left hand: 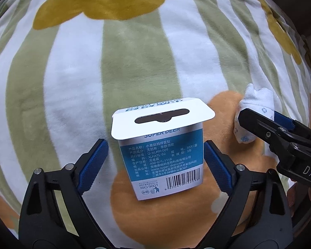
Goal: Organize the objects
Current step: 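Grasp the SUPER DEER box with left tool while right tool grasps sock bundle, then carry box and sock bundle into the cardboard box and release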
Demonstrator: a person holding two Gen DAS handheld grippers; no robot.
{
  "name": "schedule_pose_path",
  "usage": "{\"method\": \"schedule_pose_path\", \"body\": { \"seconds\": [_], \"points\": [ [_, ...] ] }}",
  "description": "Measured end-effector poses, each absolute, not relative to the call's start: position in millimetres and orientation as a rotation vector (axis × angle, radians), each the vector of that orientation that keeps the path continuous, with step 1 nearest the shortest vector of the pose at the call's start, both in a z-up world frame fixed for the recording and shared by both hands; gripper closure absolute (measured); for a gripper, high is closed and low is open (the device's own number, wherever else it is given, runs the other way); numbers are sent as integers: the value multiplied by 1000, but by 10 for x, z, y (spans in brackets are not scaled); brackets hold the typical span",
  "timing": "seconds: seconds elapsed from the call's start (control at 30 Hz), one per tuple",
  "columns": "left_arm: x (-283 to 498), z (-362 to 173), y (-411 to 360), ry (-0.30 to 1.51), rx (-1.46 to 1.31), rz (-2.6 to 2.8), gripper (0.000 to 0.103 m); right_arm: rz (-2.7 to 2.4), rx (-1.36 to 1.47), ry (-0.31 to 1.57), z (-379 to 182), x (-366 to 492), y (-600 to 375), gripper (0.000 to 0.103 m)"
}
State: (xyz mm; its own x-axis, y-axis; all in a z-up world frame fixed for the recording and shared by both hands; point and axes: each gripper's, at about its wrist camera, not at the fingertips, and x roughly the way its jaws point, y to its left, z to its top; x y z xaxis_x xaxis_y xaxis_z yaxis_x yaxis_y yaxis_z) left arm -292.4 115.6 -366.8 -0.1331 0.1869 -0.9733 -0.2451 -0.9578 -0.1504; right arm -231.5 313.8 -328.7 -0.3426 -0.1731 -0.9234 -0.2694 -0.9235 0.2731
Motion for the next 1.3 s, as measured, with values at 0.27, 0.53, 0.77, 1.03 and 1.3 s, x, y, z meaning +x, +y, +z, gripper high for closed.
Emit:
{"method": "schedule_pose_path", "body": {
  "seconds": [0.27,0.53,0.77,1.03,1.3],
  "points": [
    [-2893,-3613,1125,48,-1817,2166,34,2469,-1765,515,-3276,-2323,3044,38],
    [-2856,-3501,1030,21,-1786,2187,35,2477,-1746,495,-3178,-2286,3024,40],
    [-2787,-3151,921,-3,-1718,2227,35,2509,-1686,463,-2887,-2212,3001,41],
    [-2531,-2497,761,-17,-1586,2321,35,2592,-1583,314,-2292,-2032,2868,41],
    [-2089,-1906,533,-37,-1466,2413,35,2709,-1495,253,-1664,-1648,2632,41]
  ]
}}
